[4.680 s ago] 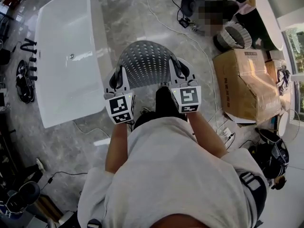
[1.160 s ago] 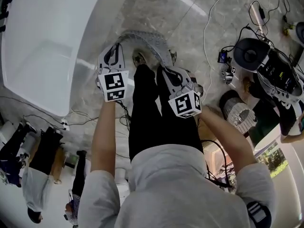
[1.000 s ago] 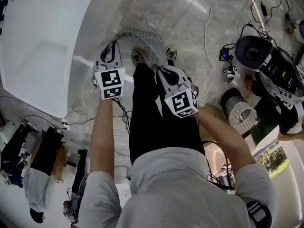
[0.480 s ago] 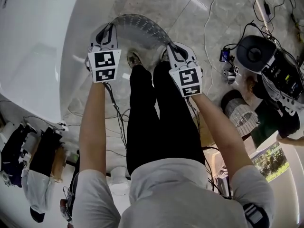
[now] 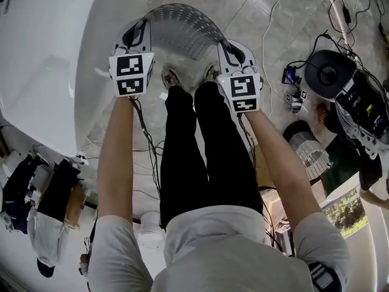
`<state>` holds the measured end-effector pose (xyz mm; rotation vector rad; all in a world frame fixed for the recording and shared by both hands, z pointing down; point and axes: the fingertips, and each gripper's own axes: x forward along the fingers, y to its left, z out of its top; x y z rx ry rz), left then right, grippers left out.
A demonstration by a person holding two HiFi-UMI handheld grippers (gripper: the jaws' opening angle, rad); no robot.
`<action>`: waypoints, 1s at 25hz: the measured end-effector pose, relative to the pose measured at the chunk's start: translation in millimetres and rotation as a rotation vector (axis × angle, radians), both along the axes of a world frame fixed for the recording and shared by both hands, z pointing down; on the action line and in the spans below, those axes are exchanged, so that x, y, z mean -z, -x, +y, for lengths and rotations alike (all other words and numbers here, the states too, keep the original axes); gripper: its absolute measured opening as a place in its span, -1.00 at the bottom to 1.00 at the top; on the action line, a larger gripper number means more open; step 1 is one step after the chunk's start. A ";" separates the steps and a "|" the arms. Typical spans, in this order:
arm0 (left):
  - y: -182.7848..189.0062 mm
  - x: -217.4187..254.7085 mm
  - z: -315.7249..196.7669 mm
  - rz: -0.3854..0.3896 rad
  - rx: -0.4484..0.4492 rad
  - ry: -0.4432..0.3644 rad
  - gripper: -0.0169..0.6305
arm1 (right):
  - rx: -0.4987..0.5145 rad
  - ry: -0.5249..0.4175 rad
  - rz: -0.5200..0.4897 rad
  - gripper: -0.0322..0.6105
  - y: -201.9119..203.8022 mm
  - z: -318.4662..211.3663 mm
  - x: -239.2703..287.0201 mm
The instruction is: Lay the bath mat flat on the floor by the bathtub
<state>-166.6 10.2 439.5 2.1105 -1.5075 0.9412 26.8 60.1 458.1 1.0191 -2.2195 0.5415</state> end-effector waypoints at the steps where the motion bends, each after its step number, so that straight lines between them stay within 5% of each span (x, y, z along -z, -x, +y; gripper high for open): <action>1: -2.2 -0.1 -4.2 -0.001 -0.002 -0.003 -0.87 | -0.004 0.001 0.000 -0.83 -2.4 -4.8 -0.4; 25: -33.1 -39.2 -103.9 0.052 -0.182 0.027 -0.87 | -0.107 0.001 0.130 -0.83 -33.1 -99.4 -26.0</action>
